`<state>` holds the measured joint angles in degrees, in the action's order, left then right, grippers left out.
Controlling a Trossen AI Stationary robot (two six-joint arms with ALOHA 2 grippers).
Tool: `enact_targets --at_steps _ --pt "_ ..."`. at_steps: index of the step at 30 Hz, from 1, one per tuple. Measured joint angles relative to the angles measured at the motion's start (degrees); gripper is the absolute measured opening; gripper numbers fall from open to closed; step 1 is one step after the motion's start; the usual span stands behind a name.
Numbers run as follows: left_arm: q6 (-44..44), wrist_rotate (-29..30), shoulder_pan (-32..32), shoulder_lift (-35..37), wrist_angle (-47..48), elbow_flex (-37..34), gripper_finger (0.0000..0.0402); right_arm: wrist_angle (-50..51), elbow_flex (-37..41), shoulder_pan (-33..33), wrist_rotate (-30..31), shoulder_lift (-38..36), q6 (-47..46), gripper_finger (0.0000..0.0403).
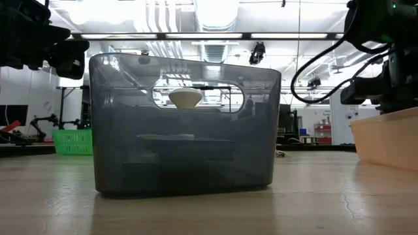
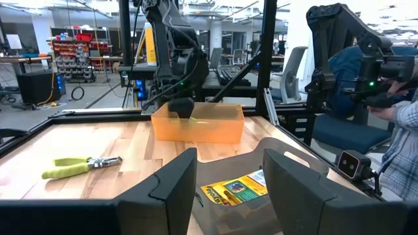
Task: Pick & Place School Supplies
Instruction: Put the green puncher into the orange bin
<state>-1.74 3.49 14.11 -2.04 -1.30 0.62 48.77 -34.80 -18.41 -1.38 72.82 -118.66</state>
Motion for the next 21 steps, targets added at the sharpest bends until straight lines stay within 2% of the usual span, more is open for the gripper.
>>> enact_targets --at_steps 15,21 --pt "0.0 0.0 0.0 0.0 0.0 0.0 0.0181 0.2 0.6 -0.1 -0.2 -0.1 -1.2 0.0110" --pt "0.0 0.0 0.0 0.0 0.0 0.0 0.0181 2.0 -0.6 -0.1 1.1 -3.9 -1.2 0.0112"
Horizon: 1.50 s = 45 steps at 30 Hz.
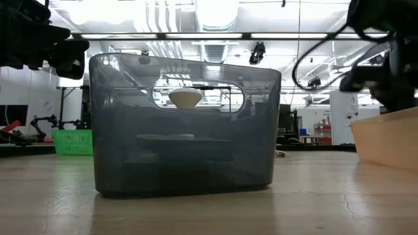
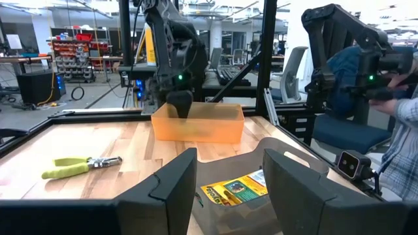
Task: Pick & Place School Supplies
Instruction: Put the green puncher into the orange bin
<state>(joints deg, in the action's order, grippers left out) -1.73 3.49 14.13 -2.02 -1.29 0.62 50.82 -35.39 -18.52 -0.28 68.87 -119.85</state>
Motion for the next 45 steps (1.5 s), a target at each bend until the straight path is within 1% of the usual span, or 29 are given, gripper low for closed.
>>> enact_targets --at_steps 5,8,11,15,18,22,25,27,29,34,37,39,42,45 --pt "0.0 0.0 0.0 0.0 0.0 0.0 0.0181 2.1 -1.0 0.0 7.7 -6.7 -0.1 0.0108" --pt "0.0 0.0 0.0 0.0 0.0 0.0 0.0181 2.2 -1.3 0.0 13.1 -10.7 -0.1 0.0113" --pt "0.0 0.0 0.0 0.0 0.0 0.0 0.0181 2.2 -2.2 0.0 19.8 -14.0 2.8 0.0127" --pt "0.0 0.0 0.0 0.0 0.0 0.0 0.0181 2.6 -4.2 0.8 29.7 -17.2 6.9 0.0156" --pt "0.0 0.0 0.0 0.0 0.0 0.0 0.0181 2.5 -6.3 3.5 31.9 -18.7 10.9 0.0179" --pt "0.0 0.0 0.0 0.0 0.0 0.0 0.0181 2.0 -10.1 9.5 32.0 -18.7 17.2 0.0201" --pt "0.0 0.0 0.0 0.0 0.0 0.0 0.0181 0.5 -13.4 15.1 31.8 -17.4 24.7 0.0202" --pt "0.0 0.0 0.0 0.0 0.0 0.0 0.0181 -0.2 -15.5 19.1 30.5 -15.9 29.6 0.0201" --pt "0.0 0.0 0.0 0.0 0.0 0.0 0.0181 -0.9 -18.0 23.4 27.6 -14.1 33.0 0.0199" --pt "0.0 0.0 0.0 0.0 0.0 0.0 0.0181 -1.8 -23.9 33.7 16.7 -8.4 43.8 0.0199" --pt "0.0 0.0 0.0 0.0 0.0 0.0 0.0181 -2.1 -27.4 39.5 10.0 -4.2 50.1 0.0198" --pt "0.0 0.0 0.0 0.0 0.0 0.0 0.0181 -2.1 -29.5 42.7 6.7 -0.9 53.6 0.0199" --pt "0.0 0.0 0.0 0.0 0.0 0.0 0.0181 -1.8 -32.2 46.2 3.7 4.6 56.9 0.0198" --pt "0.0 0.0 0.0 0.0 0.0 0.0 0.0181 -1.7 -34.1 48.0 2.7 10.4 58.2 0.0195"
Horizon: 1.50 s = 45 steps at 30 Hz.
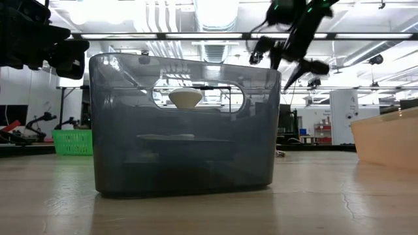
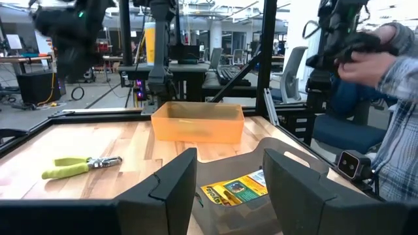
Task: Pick & Place School Supplies
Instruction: Put the green puncher into the orange bin
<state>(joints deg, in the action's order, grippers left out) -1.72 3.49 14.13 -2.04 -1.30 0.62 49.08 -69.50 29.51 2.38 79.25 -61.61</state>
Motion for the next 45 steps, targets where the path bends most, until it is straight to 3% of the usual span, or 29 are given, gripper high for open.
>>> enact_targets --at_steps 7,20,45 --pt "0.0 0.0 0.0 0.0 0.0 0.0 0.0181 0.0 -1.5 1.3 -4.4 12.2 0.7 0.0194" --pt "0.0 0.0 0.0 0.0 0.0 0.0 0.0181 -0.6 -5.7 2.7 -3.9 26.0 0.1 0.0194" --pt "0.0 0.0 0.0 0.0 0.0 0.0 0.0181 -0.3 -7.8 2.8 -5.0 35.7 2.8 0.0184"
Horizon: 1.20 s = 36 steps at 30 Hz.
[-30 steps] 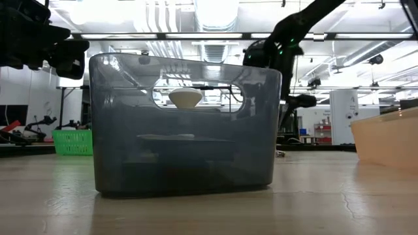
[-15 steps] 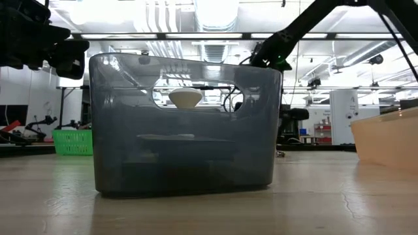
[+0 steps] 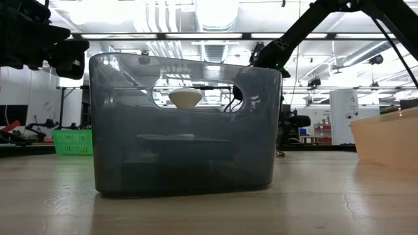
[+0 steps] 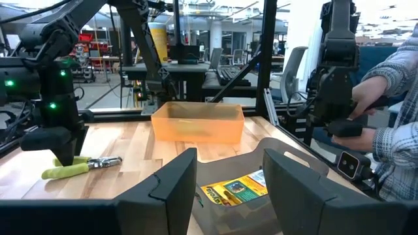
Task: Pick & Place School Supplies
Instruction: Put the green puncher into the orange bin
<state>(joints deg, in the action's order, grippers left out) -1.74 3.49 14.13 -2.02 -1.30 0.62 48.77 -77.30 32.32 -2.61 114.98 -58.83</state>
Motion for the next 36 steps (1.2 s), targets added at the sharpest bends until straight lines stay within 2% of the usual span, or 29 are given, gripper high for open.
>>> enact_targets --at_steps 6,19,29,36 --pt "0.0 0.0 0.0 0.0 0.0 0.0 0.0181 0.1 0.0 0.0 0.0 0.0 0.5 0.0149" --pt "0.0 0.0 0.0 0.0 0.0 0.0 0.0181 -0.3 0.1 0.0 -0.1 0.0 0.5 0.0040" --pt "0.0 0.0 0.0 0.0 0.0 0.0 0.0181 -0.2 0.1 0.0 -0.4 -0.7 0.7 0.0051" --pt "0.0 0.0 0.0 0.0 0.0 0.0 0.0181 0.5 0.1 -0.1 1.6 -6.7 1.0 0.0046"
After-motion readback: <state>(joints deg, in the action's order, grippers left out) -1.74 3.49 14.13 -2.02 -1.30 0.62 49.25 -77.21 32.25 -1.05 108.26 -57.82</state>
